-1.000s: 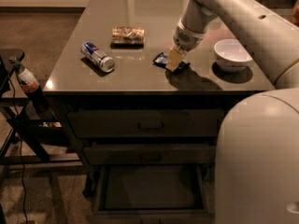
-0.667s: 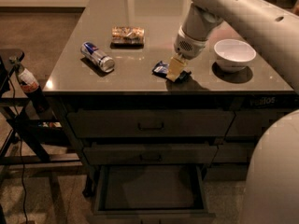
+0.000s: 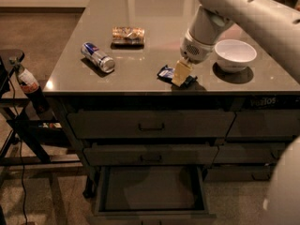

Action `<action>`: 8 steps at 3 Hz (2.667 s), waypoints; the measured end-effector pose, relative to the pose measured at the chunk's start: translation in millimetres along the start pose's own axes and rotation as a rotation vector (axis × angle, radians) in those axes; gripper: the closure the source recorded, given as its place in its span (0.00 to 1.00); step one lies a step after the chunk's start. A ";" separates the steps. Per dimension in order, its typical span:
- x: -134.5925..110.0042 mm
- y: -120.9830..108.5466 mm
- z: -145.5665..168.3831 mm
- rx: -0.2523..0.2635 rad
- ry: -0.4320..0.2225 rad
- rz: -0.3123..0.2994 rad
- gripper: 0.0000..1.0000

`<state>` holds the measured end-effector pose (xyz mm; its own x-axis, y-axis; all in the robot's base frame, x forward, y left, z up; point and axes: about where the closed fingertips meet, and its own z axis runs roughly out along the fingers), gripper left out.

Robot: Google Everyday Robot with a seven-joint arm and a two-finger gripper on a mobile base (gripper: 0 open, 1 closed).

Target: Place rxbar blueberry into bottom drawer

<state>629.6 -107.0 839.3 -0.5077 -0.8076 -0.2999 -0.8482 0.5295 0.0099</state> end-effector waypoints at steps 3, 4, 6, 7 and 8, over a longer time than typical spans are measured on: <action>67.0 60.2 -10.5 -0.045 0.023 0.121 1.00; 85.8 75.9 -12.9 -0.061 0.047 0.157 1.00; 142.4 127.6 -11.4 -0.136 0.083 0.303 1.00; 145.5 129.8 -8.9 -0.143 0.089 0.307 1.00; 150.2 133.3 3.4 -0.167 0.101 0.316 1.00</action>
Offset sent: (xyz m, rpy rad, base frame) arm -0.0854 -0.0276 -0.0054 0.0377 0.0629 -0.1140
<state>440.8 -156.8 792.4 -0.7537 -0.6370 -0.1618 -0.6560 0.7139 0.2449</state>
